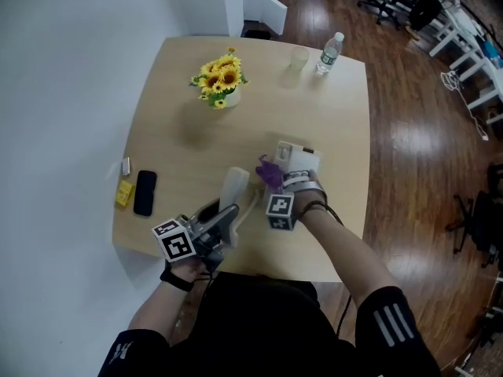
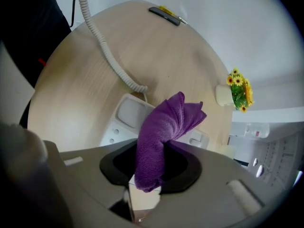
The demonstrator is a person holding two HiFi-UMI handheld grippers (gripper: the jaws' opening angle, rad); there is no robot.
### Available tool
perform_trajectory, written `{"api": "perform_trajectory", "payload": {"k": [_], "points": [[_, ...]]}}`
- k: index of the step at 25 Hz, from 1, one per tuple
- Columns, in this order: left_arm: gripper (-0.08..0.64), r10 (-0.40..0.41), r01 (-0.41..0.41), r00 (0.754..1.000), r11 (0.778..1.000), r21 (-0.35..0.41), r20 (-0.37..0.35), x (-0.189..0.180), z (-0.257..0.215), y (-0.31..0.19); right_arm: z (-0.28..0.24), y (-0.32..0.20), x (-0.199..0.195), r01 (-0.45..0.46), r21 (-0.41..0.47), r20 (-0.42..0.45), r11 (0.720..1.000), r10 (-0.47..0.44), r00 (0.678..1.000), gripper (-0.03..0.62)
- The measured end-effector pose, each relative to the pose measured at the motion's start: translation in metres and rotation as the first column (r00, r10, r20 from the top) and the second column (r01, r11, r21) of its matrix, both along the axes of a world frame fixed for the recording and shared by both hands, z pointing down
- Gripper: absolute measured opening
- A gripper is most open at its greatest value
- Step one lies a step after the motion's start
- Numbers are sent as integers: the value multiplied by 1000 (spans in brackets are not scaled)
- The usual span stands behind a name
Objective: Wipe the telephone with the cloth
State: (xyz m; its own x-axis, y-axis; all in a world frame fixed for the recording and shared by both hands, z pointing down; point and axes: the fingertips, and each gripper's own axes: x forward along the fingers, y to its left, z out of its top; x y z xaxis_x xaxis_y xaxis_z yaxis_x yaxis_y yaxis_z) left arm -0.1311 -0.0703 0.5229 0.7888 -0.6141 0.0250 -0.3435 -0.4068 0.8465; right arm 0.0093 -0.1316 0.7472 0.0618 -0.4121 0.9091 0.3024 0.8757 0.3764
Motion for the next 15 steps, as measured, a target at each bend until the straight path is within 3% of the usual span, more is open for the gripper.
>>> {"api": "perform_trajectory", "payload": {"k": [10, 15], "points": [[207, 17, -17, 1000, 1000, 2, 21, 7, -1, -1, 20, 58, -11, 45, -50, -1, 998, -45, 999, 115], [207, 29, -29, 999, 1000, 2, 33, 13, -2, 2, 23, 66, -14, 22, -88, 31, 996, -19, 999, 115]]}}
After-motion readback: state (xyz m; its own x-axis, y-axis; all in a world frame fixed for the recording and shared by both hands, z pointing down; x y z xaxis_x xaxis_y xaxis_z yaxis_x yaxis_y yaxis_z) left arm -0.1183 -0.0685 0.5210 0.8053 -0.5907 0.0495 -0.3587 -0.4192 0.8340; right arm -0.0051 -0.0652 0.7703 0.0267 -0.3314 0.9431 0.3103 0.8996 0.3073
